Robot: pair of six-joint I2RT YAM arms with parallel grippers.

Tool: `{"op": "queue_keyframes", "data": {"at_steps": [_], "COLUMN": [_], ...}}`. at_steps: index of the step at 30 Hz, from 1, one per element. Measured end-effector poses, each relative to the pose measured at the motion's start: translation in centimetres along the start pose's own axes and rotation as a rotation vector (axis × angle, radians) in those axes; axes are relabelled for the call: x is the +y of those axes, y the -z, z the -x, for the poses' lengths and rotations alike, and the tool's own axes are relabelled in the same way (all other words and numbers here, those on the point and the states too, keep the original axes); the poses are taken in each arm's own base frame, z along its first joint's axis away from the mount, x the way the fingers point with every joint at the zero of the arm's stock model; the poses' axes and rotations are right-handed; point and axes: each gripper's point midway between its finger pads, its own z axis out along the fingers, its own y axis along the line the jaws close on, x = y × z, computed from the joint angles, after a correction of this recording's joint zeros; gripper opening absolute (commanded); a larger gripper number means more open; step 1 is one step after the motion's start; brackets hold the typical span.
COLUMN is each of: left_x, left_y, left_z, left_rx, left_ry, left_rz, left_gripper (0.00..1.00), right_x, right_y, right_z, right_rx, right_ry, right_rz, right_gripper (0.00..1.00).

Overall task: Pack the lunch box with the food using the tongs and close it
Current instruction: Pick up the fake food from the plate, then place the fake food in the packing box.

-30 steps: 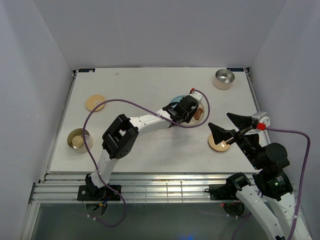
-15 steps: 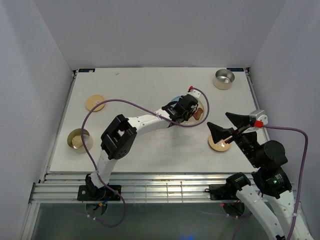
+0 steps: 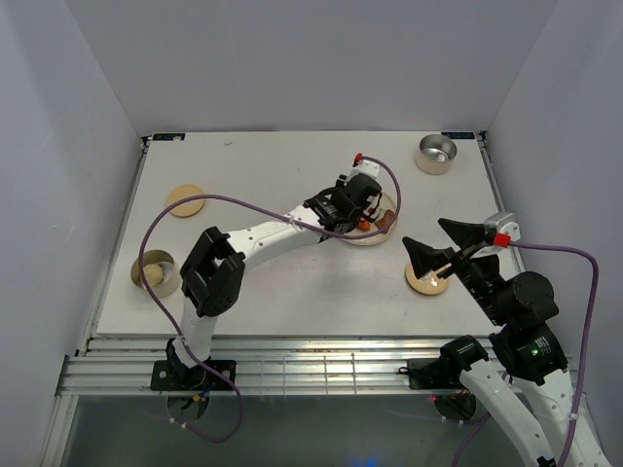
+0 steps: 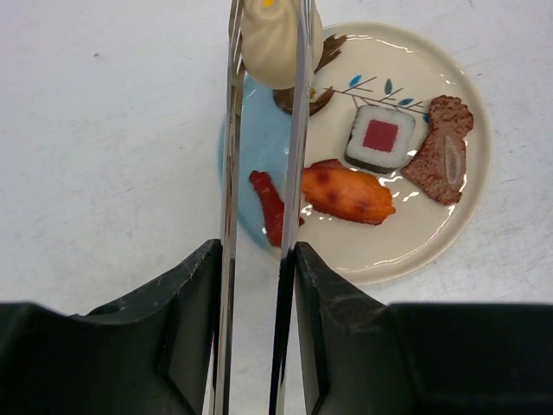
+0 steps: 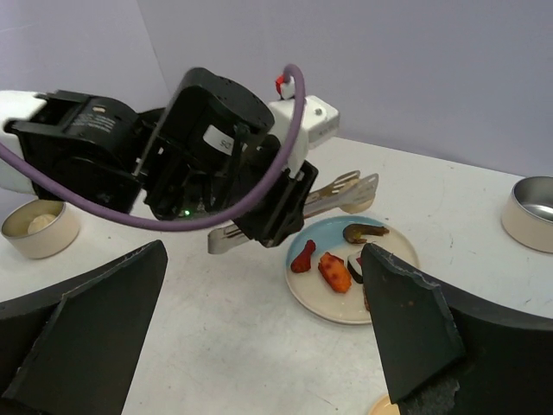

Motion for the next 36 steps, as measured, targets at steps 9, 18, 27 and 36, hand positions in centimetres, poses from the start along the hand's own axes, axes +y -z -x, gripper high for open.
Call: {"op": "queue_keyframes", "data": {"at_steps": [9,18,27,36], "left_x": [9.2,22.5,28.3,31.1], "left_y": [6.7,15.0,21.9,22.7], "left_z": [0.3,-7.6,-12.2,-19.7], "left_rx": [0.033,0.154,0.197,0.402], "left_ry": [0.179,0.474,0.683,0.722], "left_rz": [0.186,0.442,0.626,0.812], "left_gripper": [0.46,0.46,0.46,0.44], "right_x": [0.3,1.4,2.0,2.9], "right_y": [0.0,-0.3,-0.3,0.0], "right_z": [-0.1,-0.6,-0.8,-0.7], "right_rx": [0.004,0.026,0.036,0.032], "right_ry": [-0.001,-0.008,-0.014,-0.018], "right_rz": [0.014,0.07,0.097,0.13], "right_gripper": [0.98,0.97,0.97,0.97]}}
